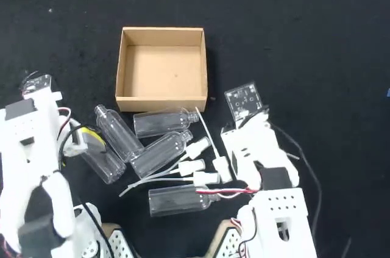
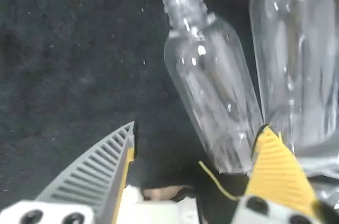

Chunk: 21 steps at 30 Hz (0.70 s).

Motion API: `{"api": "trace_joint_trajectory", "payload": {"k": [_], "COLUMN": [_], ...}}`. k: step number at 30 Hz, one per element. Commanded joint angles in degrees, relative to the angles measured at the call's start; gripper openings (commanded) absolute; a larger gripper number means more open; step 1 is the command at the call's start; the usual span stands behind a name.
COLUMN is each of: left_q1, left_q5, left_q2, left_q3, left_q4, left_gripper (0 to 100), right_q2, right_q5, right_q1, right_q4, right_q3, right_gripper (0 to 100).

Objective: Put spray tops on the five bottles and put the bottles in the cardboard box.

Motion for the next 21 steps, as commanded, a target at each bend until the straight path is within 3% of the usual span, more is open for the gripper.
{"api": "trace_joint_trajectory", "payload": {"k": [1,5,8,11,16,21], "left_q1": [0.48,0.40,-0.22,-3.21,-10.86,-18.24], "left_q5": [2.55,2.29,1.93,1.93,1.85,-9.85], "left_q2": [3.43,4.04,4.48,4.04,4.04,4.66], "left_q3": [-3.12,-2.24,1.45,4.18,2.86,0.22], "left_q4": [-3.60,-4.66,-9.76,-13.80,-12.84,-12.75], "left_gripper": [34,32,29,29,29,29], "right_q2": [-5.05,-9.80,-13.76,-17.54,-22.73,-27.74], "right_q5": [-0.18,-0.18,-0.18,-0.18,-0.18,-0.18], "right_q1": [1.32,1.32,1.32,1.32,1.23,1.23], "right_q4": [-1.85,-1.85,-1.76,-1.67,3.08,6.51], "right_q3": [1.10,3.65,5.41,7.34,7.78,8.13], "right_gripper": [16.9,16.9,16.9,16.9,16.9,16.9]}}
